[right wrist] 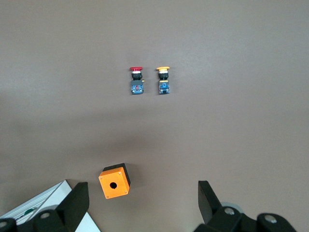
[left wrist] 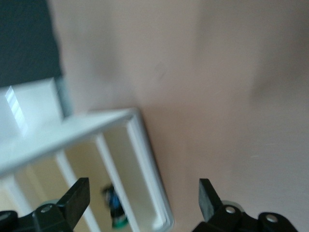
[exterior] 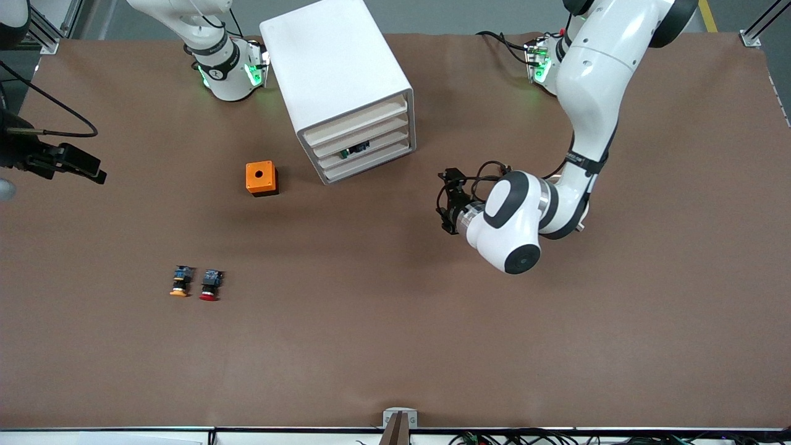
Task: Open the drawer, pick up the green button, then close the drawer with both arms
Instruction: 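Grasp the drawer handle with the left gripper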
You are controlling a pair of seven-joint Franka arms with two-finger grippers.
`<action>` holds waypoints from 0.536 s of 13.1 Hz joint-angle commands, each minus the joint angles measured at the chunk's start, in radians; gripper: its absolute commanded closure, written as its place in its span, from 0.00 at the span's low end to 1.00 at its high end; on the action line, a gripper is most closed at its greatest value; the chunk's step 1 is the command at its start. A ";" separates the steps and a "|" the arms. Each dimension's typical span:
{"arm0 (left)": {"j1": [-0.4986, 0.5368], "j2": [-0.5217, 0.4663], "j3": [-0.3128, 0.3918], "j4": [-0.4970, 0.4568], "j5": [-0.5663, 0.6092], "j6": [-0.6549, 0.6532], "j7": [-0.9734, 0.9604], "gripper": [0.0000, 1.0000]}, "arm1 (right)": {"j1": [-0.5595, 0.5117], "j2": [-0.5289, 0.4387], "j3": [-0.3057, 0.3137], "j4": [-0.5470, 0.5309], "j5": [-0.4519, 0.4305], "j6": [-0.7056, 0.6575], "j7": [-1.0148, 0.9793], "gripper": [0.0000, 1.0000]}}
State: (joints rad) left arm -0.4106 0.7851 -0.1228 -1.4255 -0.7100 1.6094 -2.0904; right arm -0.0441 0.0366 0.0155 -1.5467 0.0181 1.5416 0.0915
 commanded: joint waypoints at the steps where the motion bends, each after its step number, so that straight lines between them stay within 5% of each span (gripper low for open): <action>1: -0.019 0.051 0.002 0.008 -0.126 -0.014 -0.133 0.02 | -0.008 -0.004 0.008 -0.003 -0.001 -0.006 0.014 0.00; 7: -0.135 0.109 -0.001 0.000 -0.210 -0.057 -0.247 0.25 | -0.011 -0.004 0.008 -0.001 0.000 -0.023 0.016 0.00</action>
State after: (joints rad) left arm -0.5505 0.8730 -0.1310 -1.4290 -0.8680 1.5935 -2.3237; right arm -0.0444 0.0366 0.0149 -1.5480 0.0181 1.5361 0.0923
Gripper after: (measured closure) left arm 0.225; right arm 0.000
